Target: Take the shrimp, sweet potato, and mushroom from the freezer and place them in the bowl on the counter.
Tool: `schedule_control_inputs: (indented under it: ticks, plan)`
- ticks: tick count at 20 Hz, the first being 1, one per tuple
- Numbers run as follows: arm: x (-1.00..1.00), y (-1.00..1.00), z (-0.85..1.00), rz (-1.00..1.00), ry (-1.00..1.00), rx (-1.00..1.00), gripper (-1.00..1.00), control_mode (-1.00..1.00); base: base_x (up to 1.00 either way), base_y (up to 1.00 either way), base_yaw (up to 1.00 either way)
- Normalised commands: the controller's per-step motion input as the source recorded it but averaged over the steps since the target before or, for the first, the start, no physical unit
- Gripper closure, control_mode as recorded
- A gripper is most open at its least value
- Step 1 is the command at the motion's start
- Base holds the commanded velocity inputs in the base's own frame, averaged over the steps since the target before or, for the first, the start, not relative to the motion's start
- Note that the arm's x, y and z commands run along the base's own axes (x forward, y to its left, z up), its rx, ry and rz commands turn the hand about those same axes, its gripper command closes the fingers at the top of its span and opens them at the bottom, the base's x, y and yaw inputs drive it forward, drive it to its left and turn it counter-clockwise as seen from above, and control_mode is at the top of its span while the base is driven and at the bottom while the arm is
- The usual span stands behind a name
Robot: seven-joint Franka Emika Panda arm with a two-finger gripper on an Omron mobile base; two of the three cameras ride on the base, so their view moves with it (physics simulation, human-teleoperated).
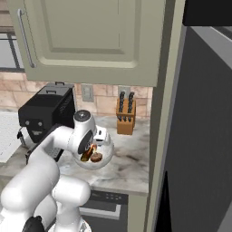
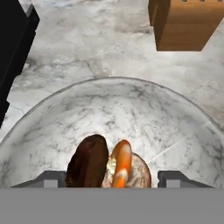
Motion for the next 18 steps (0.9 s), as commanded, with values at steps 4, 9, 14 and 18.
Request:
schedule_control_inputs:
  ticks: [4, 9, 14, 18]
  plan:
    - [-0.03, 0.0, 0.1, 0.0, 0.0, 0.0, -1.0, -1.0, 0.0, 0.0, 0.0]
    - [-0.49, 0.01, 0.44, -0.01, 0.0, -0.01, -1.0, -1.0, 0.0, 0.0, 0.0]
    - [-0.74, 0.03, 0.6, -0.01, 0.0, -0.01, -1.0, -1.0, 0.0, 0.0, 0.0]
    - [-0.98, 0.05, 0.53, -0.01, 0.0, -0.02, -1.0, -1.0, 0.0, 0.0, 0.0]
